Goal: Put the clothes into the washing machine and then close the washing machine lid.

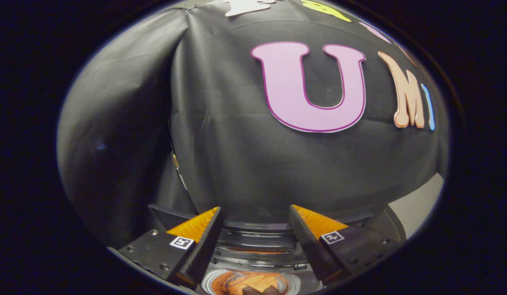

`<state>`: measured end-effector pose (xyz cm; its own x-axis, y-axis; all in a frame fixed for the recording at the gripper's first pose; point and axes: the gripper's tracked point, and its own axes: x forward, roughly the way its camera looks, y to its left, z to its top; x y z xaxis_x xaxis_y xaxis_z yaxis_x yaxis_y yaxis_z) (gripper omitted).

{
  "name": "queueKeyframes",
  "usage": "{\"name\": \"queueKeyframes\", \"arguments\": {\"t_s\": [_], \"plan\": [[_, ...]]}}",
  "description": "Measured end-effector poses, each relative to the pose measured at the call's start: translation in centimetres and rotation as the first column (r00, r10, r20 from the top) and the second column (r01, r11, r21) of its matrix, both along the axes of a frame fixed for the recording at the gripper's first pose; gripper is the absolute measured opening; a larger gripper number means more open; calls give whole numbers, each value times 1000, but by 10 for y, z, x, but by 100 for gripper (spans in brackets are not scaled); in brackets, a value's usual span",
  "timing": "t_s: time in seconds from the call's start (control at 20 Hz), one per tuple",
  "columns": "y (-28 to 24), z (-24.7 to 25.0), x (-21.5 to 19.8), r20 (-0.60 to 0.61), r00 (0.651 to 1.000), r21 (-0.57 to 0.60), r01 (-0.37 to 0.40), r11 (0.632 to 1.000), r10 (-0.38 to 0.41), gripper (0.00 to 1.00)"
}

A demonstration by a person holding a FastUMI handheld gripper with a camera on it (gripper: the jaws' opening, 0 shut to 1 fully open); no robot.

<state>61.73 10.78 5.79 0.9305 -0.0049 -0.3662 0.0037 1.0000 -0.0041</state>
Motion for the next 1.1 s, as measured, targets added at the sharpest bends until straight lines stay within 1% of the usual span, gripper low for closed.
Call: {"name": "queueKeyframes", "arguments": {"t_s": [0.05, 0.15, 0.2, 0.25, 0.3, 0.4, 0.75, 1.1], "plan": [[-1, 2, 5, 7, 1000, -3, 15, 1000, -15, 98], [-2, -6, 6, -48, 999, -22, 14, 1000, -15, 96], [0, -5, 10, -54, 998, -10, 21, 1000, -22, 94], [4, -11, 10, -96, 995, 8, 18, 1000, -17, 93], [6, -12, 9, -113, 994, 39, 18, 999, -13, 92], [3, -17, 11, -113, 993, 45, 20, 999, -14, 91], [5, -17, 8, -132, 991, 33, 12, 999, -8, 91], [7, -17, 6, -126, 992, 41, -19, 999, 24, 91]]}}
